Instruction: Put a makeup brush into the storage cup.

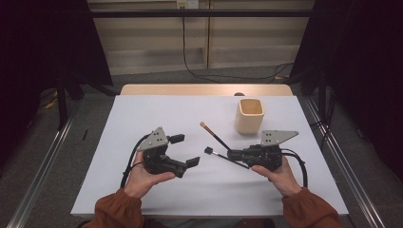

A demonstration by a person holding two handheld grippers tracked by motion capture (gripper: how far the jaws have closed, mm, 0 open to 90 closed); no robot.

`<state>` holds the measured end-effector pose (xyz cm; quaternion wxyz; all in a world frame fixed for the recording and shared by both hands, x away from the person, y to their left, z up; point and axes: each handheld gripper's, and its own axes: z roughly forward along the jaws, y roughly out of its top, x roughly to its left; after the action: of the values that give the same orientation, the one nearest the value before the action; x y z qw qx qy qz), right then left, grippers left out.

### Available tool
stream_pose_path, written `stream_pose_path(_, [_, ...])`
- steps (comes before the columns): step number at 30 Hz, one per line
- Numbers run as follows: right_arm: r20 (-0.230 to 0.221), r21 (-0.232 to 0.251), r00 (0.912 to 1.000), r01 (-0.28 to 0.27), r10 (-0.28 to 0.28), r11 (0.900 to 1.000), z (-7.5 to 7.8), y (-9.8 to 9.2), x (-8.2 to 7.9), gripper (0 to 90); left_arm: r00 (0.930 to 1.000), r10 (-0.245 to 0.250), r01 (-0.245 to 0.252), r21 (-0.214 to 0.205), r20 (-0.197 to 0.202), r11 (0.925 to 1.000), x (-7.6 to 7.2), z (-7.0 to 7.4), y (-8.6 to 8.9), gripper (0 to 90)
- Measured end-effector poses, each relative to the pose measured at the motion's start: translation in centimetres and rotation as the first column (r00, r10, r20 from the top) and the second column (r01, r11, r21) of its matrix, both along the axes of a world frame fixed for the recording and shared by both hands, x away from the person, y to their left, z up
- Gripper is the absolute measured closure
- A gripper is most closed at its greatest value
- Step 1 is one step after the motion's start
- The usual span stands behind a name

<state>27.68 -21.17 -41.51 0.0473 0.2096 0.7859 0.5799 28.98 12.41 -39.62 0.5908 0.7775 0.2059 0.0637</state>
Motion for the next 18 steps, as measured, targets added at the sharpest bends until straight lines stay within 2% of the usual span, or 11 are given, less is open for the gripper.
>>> stream_pose_path(4, [0.002, 0.001, 1.0000, -0.005, 0.005, 1.0000, 0.0, 0.1, 0.0, 85.6, 0.9997, -0.013, 0.012, 0.012, 0.023, 0.9999, 0.0, 0.3, -0.7, 6.5])
stream_pose_path(8, [0.007, 0.007, 0.9999, -0.012, 0.012, 0.9999, 0.0, 0.4, 0.1, 85.6, 0.9997, -0.020, 0.021, -0.009, 0.016, 0.9998, 0.2, 0.6, -1.4, 6.9])
stream_pose_path(10, [0.008, 0.008, 0.9999, -0.015, 0.015, 0.9999, 0.0, 0.5, 0.1, 85.6, 0.9994, -0.028, 0.028, -0.007, 0.018, 0.9996, 0.3, 0.8, -1.7, 9.5])
stream_pose_path(12, [0.006, 0.006, 0.9999, -0.013, 0.013, 0.9999, 0.0, 0.5, 0.1, 85.6, 0.9995, -0.029, 0.029, -0.029, 0.016, 0.9991, 0.5, 1.1, -2.2, 13.0])
stream_pose_path(18, [0.003, 0.005, 0.9998, -0.019, 0.019, 0.9998, -0.2, 0.9, 0.1, 85.6, 0.9994, -0.020, 0.021, -0.032, 0.028, 0.9993, 0.6, 1.8, -2.8, 20.6])
